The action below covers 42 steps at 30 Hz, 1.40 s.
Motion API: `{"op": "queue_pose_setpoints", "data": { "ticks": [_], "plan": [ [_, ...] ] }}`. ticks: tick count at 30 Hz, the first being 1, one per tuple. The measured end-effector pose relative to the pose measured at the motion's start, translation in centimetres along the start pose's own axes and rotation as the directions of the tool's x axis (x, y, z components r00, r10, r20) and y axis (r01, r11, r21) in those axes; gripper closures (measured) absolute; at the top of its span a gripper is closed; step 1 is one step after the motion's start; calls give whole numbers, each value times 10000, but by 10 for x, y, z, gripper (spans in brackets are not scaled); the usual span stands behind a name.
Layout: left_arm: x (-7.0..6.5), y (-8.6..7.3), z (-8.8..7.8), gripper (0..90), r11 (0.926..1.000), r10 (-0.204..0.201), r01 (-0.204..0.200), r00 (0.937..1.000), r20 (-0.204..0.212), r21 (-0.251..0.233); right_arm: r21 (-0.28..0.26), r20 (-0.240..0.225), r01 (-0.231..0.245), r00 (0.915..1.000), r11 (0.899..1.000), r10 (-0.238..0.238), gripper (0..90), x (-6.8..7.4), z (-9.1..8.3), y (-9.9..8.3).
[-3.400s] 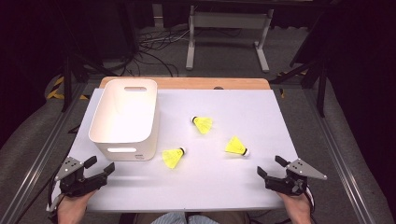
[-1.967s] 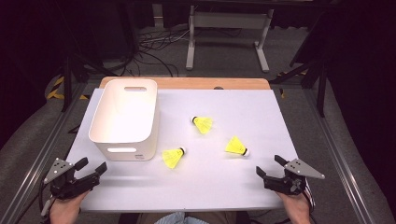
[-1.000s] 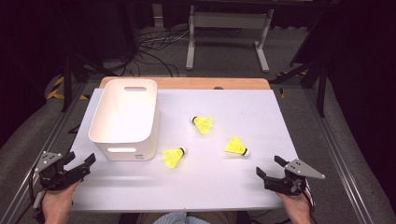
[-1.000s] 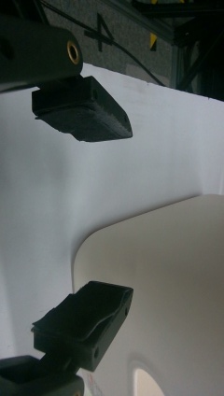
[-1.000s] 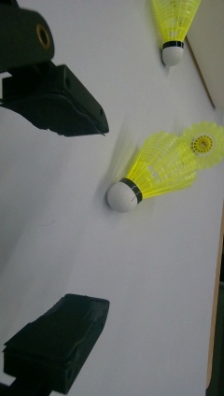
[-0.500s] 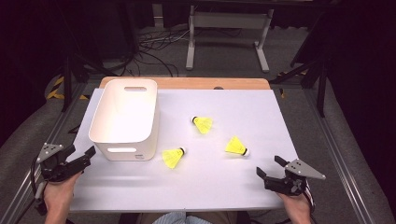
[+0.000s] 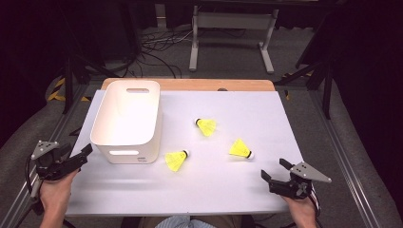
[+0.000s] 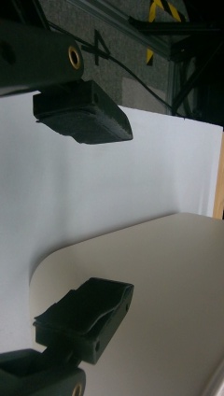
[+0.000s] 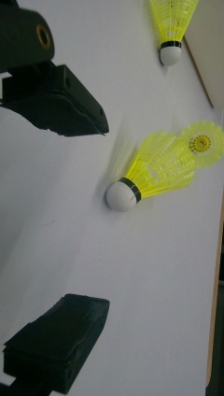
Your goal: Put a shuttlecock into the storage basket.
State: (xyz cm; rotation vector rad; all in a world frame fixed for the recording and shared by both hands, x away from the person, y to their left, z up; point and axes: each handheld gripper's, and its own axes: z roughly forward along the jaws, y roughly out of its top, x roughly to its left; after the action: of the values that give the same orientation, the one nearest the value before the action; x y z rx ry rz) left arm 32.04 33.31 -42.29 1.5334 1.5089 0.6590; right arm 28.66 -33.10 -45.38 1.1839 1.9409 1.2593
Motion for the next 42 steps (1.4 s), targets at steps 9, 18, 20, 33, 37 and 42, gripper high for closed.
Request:
{"op": "queue_pose_setpoints", "data": {
  "ticks": [9,18,20,33,37,42],
  "plan": [
    [2,7,1,232,9998,-105,104,9999,28,164,18,-21,-21,10000,10000,21,134,0,1,0],
    [12,24,-4,231,9992,-55,66,9995,-297,386,58,-24,4,10000,10000,-4,134,0,1,0],
    [13,28,-6,233,9993,-54,65,9996,-290,369,53,-34,-28,10000,10000,28,134,0,1,0],
    [8,43,-10,300,9992,-174,186,9993,-340,351,52,-56,-12,10000,10000,13,134,0,1,0],
    [5,50,-13,308,9990,-209,217,9996,-204,395,56,-48,-3,10000,10000,3,135,0,1,0],
    [0,57,-15,323,9990,-11,19,9998,-187,451,89,-39,42,10000,10000,-41,136,0,2,0]
  ]
}}
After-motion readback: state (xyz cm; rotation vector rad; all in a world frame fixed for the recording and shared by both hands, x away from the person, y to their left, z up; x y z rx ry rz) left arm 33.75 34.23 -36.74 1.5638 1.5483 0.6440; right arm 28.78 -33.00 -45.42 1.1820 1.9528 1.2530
